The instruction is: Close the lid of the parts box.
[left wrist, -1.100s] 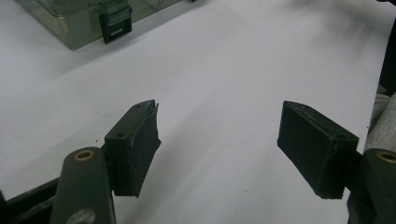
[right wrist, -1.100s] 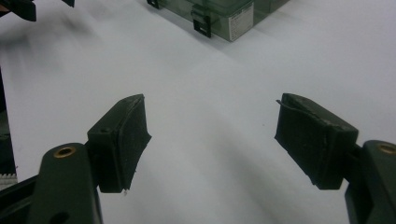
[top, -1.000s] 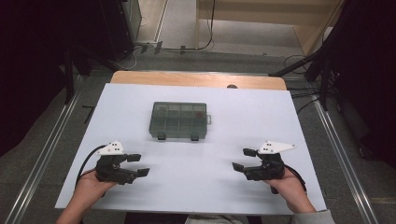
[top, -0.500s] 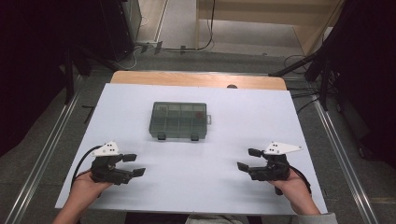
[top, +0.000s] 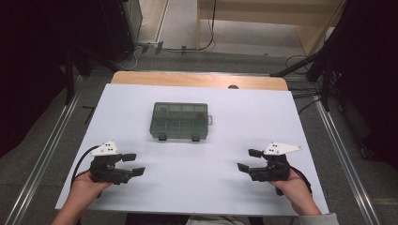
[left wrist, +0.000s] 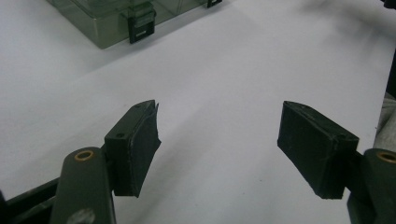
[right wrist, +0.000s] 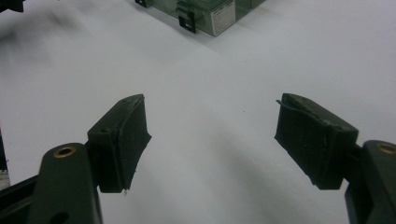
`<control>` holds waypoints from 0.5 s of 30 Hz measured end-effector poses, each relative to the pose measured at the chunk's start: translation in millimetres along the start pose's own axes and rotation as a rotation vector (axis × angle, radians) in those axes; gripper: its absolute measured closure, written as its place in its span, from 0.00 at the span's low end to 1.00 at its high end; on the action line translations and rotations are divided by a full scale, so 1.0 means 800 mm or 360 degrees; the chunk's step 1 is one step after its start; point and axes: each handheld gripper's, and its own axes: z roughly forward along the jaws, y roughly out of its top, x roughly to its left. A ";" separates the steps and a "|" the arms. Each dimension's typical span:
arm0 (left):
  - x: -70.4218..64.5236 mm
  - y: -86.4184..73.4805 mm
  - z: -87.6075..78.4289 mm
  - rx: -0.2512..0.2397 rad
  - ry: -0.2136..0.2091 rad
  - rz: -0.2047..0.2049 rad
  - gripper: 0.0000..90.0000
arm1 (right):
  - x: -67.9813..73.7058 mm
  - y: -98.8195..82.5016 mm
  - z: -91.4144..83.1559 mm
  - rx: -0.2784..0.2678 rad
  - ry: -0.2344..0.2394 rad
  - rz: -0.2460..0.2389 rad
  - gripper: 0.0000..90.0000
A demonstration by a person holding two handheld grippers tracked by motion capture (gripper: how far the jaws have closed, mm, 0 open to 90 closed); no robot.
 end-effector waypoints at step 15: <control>-0.001 0.000 0.002 0.0007 -0.0001 0.0009 0.32 | 0.000 0.000 0.002 0.0003 0.0000 -0.0009 0.29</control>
